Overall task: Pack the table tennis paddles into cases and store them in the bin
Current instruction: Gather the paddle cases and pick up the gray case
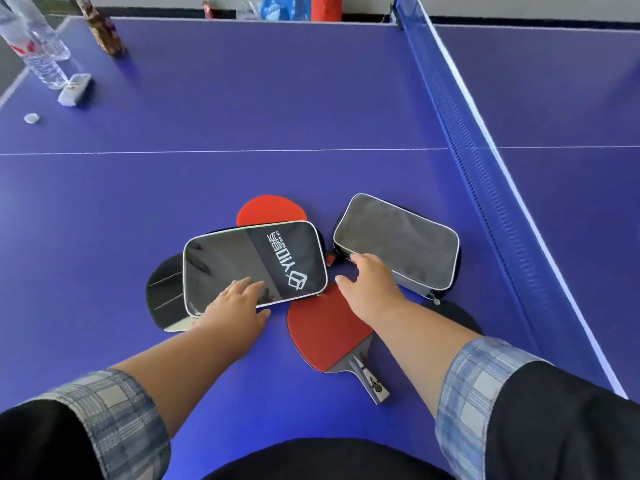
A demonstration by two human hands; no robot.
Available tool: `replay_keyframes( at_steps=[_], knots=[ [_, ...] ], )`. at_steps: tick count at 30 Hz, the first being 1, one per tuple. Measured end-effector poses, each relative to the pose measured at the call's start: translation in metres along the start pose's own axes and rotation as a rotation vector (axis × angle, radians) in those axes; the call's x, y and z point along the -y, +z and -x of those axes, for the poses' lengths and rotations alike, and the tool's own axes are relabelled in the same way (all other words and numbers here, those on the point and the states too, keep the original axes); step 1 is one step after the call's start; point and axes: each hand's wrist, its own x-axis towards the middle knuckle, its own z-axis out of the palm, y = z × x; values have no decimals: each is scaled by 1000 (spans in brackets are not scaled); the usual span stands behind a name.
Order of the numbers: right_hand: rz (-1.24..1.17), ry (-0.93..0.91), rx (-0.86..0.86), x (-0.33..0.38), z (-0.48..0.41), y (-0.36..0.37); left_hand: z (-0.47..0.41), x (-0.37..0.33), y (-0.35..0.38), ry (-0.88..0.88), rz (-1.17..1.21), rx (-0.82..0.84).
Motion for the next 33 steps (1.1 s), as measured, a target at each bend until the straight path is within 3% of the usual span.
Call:
replay_keyframes(
  at_steps=[3, 8, 13, 16, 20, 24, 29, 33],
  knots=[
    [31, 124, -115, -32, -20, -18, -28, -37, -2, 90, 23, -6],
    [156, 324, -166, -105, -36, -45, -93, -120, -10, 225, 115, -68],
    [-84, 553, -179, -149, -48, -49, -151, -172, 0, 192, 131, 22],
    [-122, 579, -209, -158, -56, -40, -182, -189, 7, -1, 84, 98],
    [-188, 621, -286, -159, -65, -24, -196, -198, 18, -55, -89, 59],
    [-340, 661, -391, -155, -75, -30, -194, -196, 9, -141, 134, 74],
    [-609, 672, -492, -140, -80, -46, -174, -191, -15, -77, 330, 5],
    [-659, 591, -525, -117, -75, -50, -146, -180, -22, -103, 470, -57]
  ],
)
